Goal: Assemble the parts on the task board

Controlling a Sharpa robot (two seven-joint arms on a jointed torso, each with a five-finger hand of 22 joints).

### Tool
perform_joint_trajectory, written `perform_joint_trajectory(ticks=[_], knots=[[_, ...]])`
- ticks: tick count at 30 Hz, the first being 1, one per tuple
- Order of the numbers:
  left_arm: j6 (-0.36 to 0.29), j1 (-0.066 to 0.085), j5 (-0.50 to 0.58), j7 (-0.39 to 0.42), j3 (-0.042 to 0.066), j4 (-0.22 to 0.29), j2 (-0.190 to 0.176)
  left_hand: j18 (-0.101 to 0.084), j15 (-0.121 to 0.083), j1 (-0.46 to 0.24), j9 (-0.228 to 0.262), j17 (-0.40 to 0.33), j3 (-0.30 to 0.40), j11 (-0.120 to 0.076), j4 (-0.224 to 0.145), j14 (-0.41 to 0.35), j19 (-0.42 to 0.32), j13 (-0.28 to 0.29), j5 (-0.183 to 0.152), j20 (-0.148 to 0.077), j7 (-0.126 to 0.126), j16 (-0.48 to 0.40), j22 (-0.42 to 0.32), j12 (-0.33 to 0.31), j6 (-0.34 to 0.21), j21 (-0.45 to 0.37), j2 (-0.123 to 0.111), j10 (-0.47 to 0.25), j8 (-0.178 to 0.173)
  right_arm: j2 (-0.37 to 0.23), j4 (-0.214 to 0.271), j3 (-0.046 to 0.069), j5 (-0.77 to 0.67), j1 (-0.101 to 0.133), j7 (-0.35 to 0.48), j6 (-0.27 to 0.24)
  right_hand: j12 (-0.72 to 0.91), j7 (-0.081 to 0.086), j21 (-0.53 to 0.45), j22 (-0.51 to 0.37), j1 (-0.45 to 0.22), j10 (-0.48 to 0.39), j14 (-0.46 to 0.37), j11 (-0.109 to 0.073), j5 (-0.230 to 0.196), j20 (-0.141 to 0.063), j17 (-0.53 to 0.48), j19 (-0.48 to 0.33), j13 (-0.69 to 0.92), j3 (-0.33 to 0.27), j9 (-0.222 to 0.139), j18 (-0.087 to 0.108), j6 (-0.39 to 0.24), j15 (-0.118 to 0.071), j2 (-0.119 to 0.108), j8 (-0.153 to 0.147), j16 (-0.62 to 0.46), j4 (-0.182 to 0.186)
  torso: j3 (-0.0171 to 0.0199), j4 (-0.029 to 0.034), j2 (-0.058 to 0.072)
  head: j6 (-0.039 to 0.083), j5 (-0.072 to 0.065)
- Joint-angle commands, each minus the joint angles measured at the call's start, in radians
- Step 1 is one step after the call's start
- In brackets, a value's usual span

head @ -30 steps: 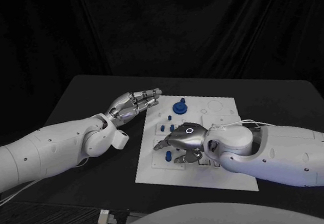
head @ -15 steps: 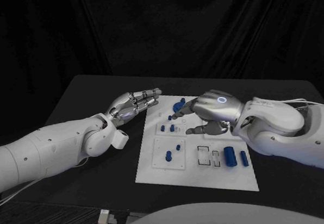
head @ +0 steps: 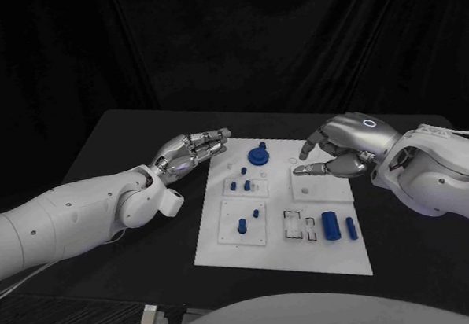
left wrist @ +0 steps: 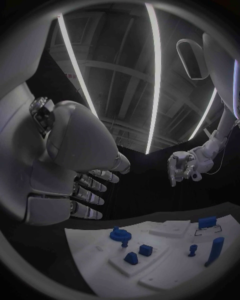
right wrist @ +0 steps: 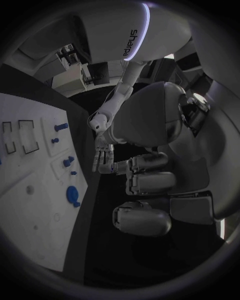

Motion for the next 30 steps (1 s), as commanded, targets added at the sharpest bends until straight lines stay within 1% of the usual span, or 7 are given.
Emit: perform_joint_trajectory(ticks=[1,5,9,12,18,23,30], knots=[[0.010,-0.002,0.008,0.099,0.001,0.002,0.002,-0.017,0.005,-0.002,0.000,0.002,0.004,0.000,-0.001,0.001,0.006,-0.001,0.005,0.003,0.003,0.004,0.000,-0.002,-0.007,0.001,-0.003,-0.004,0.005,-0.007,-0.009,0.000,0.039,-0.018,-0.194,0.184,0.002,-0.005,0.053,0.215,-0.113,0.104,0.104,0.004,0.012,-0.005,0.263,0.049,0.263,0.007,0.011,-0.017,0.036,-0.003,0.009,0.001,0.002,0.003,0.0003,0.0021,0.001,0.000,-0.003],[0.010,-0.002,0.008,0.098,0.001,0.002,0.002,-0.017,0.005,-0.002,0.000,0.002,0.006,0.000,-0.001,0.001,0.005,-0.001,0.005,0.003,0.002,0.005,-0.001,-0.003,-0.008,0.001,-0.003,-0.004,0.005,-0.009,-0.020,0.000,0.041,-0.037,-0.277,0.271,0.002,-0.023,0.084,0.221,-0.202,0.104,0.104,-0.013,-0.002,-0.020,0.263,0.055,0.263,0.016,0.032,-0.021,0.102,-0.023,0.005,0.018,0.002,0.003,0.0001,0.0013,0.001,0.000,-0.005],[0.011,-0.002,0.008,0.097,0.001,0.001,0.002,-0.017,0.005,-0.002,0.000,0.002,0.006,0.000,-0.001,0.001,0.005,-0.001,0.005,0.003,0.002,0.005,-0.001,-0.003,-0.008,0.001,-0.003,-0.004,0.005,-0.008,-0.027,0.000,0.042,-0.052,-0.327,0.313,0.002,-0.046,0.096,0.222,-0.253,0.104,0.104,-0.033,-0.026,-0.034,0.263,0.056,0.263,0.022,0.067,-0.022,0.170,-0.040,0.007,0.048,0.002,0.001,0.0003,0.0014,0.001,0.000,-0.008],[0.012,-0.003,0.008,0.097,0.001,0.001,0.003,-0.017,0.005,-0.003,0.000,0.002,0.006,0.000,-0.001,0.000,0.005,-0.001,0.005,0.003,0.002,0.004,-0.002,-0.002,-0.008,0.000,-0.003,-0.004,0.005,-0.006,-0.031,0.000,0.042,-0.059,-0.354,0.336,0.002,-0.082,0.114,0.226,-0.305,0.104,0.104,-0.066,-0.040,-0.062,0.263,0.058,0.263,0.010,0.158,-0.025,0.238,-0.069,0.026,0.120,0.002,0.000,0.0003,0.0012,0.001,0.000,-0.009],[0.015,-0.006,0.008,0.097,0.001,0.000,0.006,-0.017,0.005,-0.003,0.000,0.001,0.008,0.001,-0.001,-0.001,0.004,-0.001,0.005,0.003,0.002,0.003,-0.003,-0.003,-0.009,0.000,-0.002,-0.004,0.005,0.003,-0.040,0.000,0.052,-0.068,-0.424,0.381,0.002,-0.089,0.122,0.226,-0.350,0.104,0.104,-0.074,-0.038,-0.071,0.263,0.057,0.263,-0.032,0.236,-0.026,0.224,-0.078,0.055,0.140,0.002,0.001,0.0002,0.0013,0.001,0.000,-0.013],[0.015,-0.007,0.007,0.097,0.001,0.000,0.006,-0.017,0.004,-0.003,0.000,0.001,0.009,0.003,-0.001,-0.002,0.004,-0.001,0.006,0.003,0.002,0.003,-0.003,-0.002,-0.010,0.000,-0.002,-0.004,0.004,0.009,-0.048,0.000,0.091,-0.072,-0.469,0.409,0.002,-0.086,0.124,0.226,-0.360,0.104,0.104,-0.073,-0.036,-0.071,0.263,0.057,0.263,-0.047,0.248,-0.026,0.205,-0.076,0.069,0.129,0.002,-0.001,0.0002,0.0020,0.000,0.000,-0.010],[0.016,-0.008,0.007,0.097,0.001,-0.001,0.005,-0.017,0.004,-0.003,0.000,0.001,0.009,0.003,-0.001,-0.002,0.004,-0.001,0.006,0.003,0.002,0.003,-0.003,-0.002,-0.010,0.000,-0.002,-0.004,0.004,0.012,-0.052,0.000,0.152,-0.074,-0.508,0.416,0.002,-0.078,0.140,0.231,-0.316,0.104,0.104,-0.067,0.014,-0.067,0.263,0.062,0.263,-0.062,0.271,-0.029,0.177,-0.071,0.076,0.104,0.002,-0.005,0.0002,0.0019,0.001,0.000,-0.008]])
